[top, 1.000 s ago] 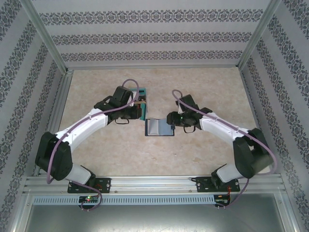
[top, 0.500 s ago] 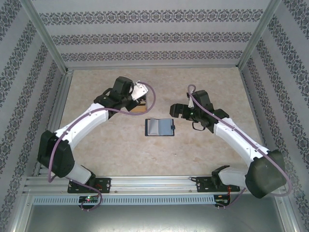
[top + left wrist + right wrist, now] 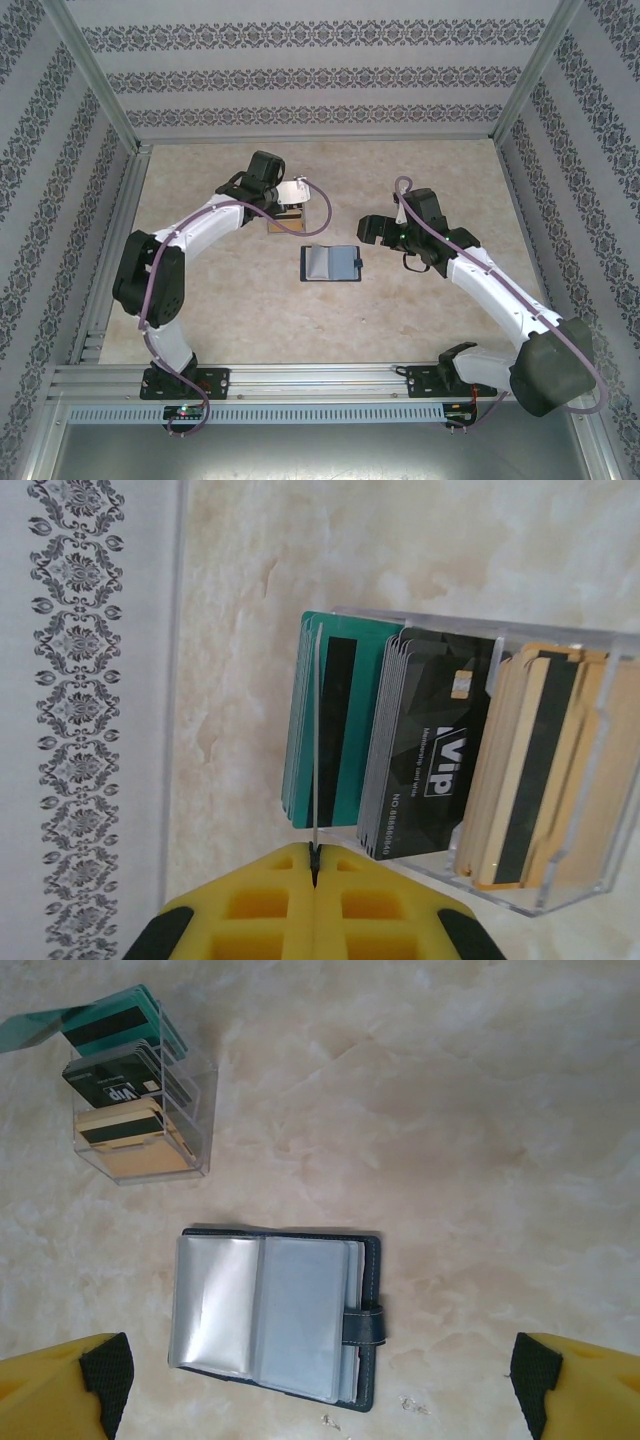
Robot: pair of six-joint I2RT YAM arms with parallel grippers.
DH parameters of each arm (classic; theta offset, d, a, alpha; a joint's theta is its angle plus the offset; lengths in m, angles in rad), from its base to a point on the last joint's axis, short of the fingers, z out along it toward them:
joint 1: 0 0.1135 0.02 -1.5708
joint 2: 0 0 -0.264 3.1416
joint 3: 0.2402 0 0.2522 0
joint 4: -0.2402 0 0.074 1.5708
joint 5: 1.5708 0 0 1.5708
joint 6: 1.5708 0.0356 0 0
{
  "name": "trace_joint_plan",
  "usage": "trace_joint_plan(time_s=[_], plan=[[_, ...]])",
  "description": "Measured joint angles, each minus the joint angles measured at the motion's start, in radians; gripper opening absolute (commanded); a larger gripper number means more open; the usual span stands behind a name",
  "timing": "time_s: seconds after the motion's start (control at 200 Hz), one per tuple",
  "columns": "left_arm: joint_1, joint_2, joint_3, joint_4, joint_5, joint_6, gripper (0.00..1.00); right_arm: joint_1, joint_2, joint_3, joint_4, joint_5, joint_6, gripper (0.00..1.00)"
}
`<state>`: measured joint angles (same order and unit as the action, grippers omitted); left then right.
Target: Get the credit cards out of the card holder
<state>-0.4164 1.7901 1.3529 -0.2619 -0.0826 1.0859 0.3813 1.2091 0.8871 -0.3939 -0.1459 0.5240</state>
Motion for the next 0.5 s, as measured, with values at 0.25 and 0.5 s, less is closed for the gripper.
trace_joint_plan(time_s=[0.25,0.5], plan=[[0.001,0.066,0.016,0.017,-0.001,0.06,0.0,-0.006,0.036,0.0,0.0,0.0,0.0,0.98],[0.018,0.113,0.035,0.018,-0.001,0.066,0.0,-0.013,0.08,0.001,0.0,-0.001,0.0,0.98]])
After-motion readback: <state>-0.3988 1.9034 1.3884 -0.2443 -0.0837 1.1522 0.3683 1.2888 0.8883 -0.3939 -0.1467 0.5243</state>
